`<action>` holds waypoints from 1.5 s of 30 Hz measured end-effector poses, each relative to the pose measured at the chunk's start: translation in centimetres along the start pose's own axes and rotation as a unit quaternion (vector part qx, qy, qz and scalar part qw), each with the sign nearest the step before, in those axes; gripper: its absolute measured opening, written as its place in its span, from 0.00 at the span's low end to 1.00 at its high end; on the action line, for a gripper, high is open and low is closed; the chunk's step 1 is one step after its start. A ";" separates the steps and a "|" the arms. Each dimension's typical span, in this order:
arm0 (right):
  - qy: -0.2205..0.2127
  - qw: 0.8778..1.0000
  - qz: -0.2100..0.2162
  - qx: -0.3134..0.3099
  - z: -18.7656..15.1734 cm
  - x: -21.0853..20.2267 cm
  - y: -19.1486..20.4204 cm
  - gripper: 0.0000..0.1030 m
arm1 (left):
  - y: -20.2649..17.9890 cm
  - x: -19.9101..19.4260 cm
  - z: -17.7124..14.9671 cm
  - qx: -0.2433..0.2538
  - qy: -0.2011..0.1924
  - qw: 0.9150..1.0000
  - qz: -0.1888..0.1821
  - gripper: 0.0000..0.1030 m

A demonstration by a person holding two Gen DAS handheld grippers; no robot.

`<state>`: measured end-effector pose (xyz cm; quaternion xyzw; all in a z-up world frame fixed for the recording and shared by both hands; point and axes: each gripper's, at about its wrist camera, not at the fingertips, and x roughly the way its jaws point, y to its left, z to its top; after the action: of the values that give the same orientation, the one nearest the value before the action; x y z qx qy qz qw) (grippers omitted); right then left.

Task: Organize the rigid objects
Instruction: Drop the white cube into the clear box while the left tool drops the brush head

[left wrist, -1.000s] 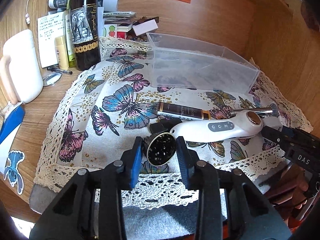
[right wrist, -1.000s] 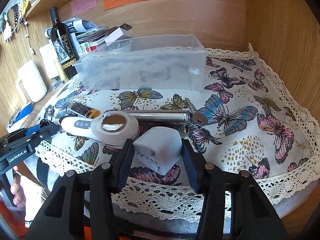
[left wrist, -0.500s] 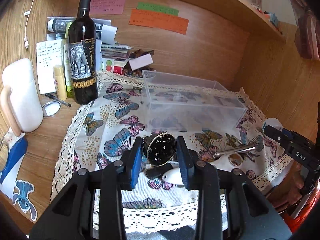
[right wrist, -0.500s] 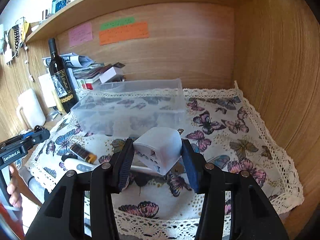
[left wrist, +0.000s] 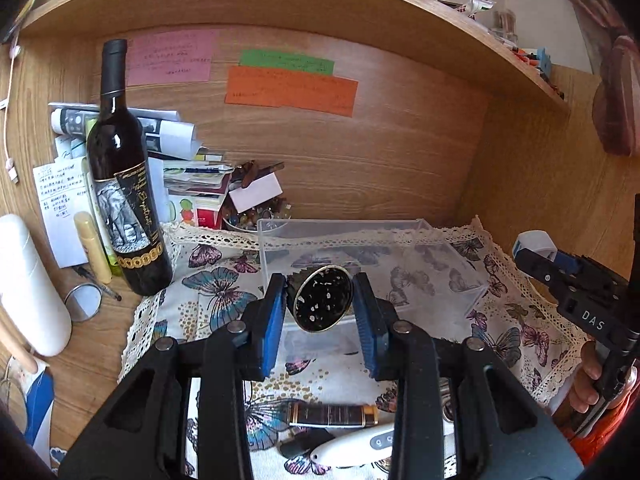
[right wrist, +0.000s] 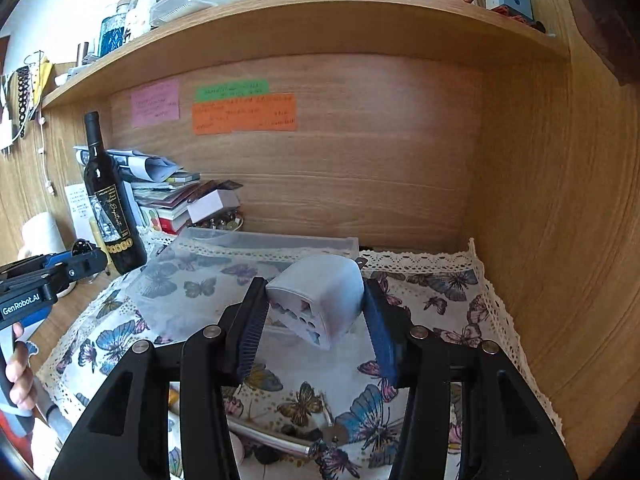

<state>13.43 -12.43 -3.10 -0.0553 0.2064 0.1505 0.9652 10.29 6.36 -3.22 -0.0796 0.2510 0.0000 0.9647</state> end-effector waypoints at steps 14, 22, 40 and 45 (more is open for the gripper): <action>0.058 0.998 0.009 -0.027 1.9 7.3 1.0 0.44 | -0.8 9.7 3.0 0.018 0.104 0.994 -0.004 0.32; 0.120 0.992 0.027 -0.028 0.9 11.9 0.3 0.44 | -1.1 14.2 1.7 0.031 0.170 0.985 -0.009 0.32; 0.154 0.986 0.047 -0.053 0.1 13.3 1.6 0.50 | -2.1 15.1 1.4 0.058 0.172 0.983 -0.001 0.51; 0.125 0.990 0.043 -0.055 1.0 11.0 1.6 0.59 | -2.0 12.7 2.0 0.057 0.142 0.988 0.004 0.70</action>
<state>22.88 -7.78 -6.88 -0.1180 0.3190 0.1951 0.9199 22.46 4.22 -7.39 -0.0221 0.3858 -0.0215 0.9221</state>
